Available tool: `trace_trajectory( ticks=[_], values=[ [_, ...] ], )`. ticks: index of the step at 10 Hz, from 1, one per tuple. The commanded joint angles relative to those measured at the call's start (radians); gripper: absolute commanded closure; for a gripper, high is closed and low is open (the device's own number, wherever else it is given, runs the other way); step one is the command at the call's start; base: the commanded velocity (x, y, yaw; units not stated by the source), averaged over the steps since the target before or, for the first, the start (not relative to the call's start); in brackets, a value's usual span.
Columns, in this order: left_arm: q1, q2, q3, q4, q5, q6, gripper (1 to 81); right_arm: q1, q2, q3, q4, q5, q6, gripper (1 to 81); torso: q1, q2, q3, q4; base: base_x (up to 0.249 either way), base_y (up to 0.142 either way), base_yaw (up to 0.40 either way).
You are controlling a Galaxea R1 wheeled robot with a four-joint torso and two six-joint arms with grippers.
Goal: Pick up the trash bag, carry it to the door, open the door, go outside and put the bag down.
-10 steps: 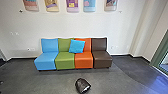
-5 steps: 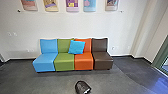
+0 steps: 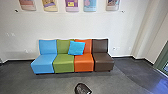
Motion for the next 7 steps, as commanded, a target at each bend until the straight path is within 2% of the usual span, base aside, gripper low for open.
trace_trajectory(
  ticks=[1,7],
  values=[
    [-0.031,-0.003,0.002,-0.007,0.057,0.0,1.0,0.02,-0.01,0.008,0.001,-0.054,0.002,1.0,0.0,0.0,0.0,0.0,0.134,0.0,0.0],
    [-0.03,-0.006,0.002,-0.007,0.057,0.0,1.0,0.017,-0.007,0.008,-0.005,-0.054,0.002,1.0,0.0,0.0,0.0,0.0,0.134,0.0,0.0]
  ],
)
